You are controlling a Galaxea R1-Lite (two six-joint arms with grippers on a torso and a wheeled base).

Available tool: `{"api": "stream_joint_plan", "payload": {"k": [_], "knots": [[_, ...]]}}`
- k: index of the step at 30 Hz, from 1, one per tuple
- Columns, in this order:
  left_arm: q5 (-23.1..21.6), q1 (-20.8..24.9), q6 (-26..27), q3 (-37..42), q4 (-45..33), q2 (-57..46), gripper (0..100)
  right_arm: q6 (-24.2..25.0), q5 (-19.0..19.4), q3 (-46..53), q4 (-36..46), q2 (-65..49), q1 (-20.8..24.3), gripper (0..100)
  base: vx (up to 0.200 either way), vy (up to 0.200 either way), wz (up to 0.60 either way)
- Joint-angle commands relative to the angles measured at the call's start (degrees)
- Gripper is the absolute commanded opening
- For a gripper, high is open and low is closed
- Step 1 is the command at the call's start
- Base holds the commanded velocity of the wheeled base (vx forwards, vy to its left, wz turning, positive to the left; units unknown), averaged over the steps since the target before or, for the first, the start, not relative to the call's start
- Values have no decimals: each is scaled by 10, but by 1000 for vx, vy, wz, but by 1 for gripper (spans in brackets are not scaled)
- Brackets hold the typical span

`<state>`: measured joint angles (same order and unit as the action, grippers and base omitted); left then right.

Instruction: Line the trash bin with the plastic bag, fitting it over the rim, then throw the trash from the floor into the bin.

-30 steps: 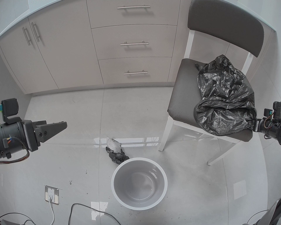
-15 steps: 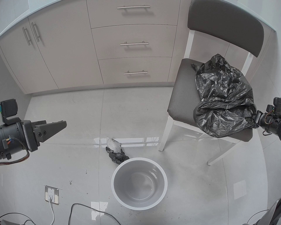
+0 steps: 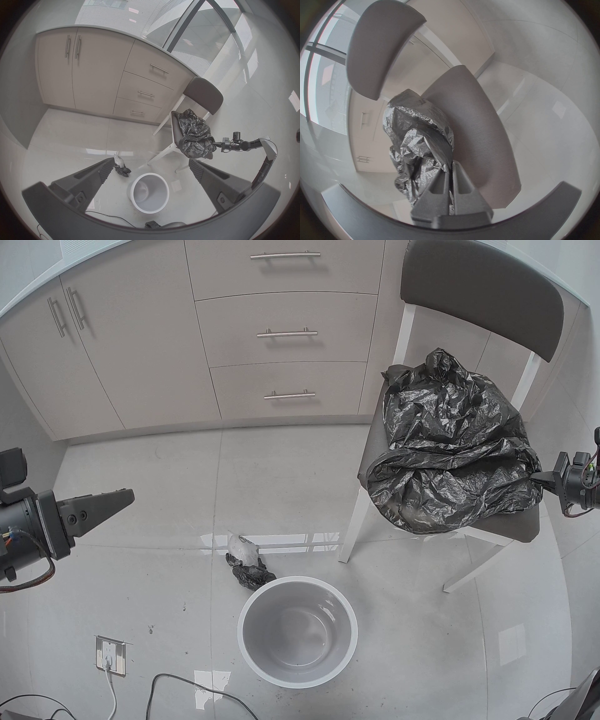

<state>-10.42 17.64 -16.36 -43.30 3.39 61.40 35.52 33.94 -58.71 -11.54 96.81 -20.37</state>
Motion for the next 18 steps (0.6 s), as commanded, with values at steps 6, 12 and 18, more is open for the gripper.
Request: {"api": "stream_joint_plan", "payload": {"k": [6, 12, 18], "knots": [[-1, 0, -2, 2, 0, -9, 100, 11, 54, 5, 6, -9, -10, 0, 0, 0, 0], [-2, 1, -3, 8, 0, -9, 100, 53, 164, 7, 6, -9, -19, 0, 0, 0, 0], [-3, 1, -3, 10, 0, -9, 100, 46, 315, 31, -1, -12, -32, 0, 0, 0, 0]]}}
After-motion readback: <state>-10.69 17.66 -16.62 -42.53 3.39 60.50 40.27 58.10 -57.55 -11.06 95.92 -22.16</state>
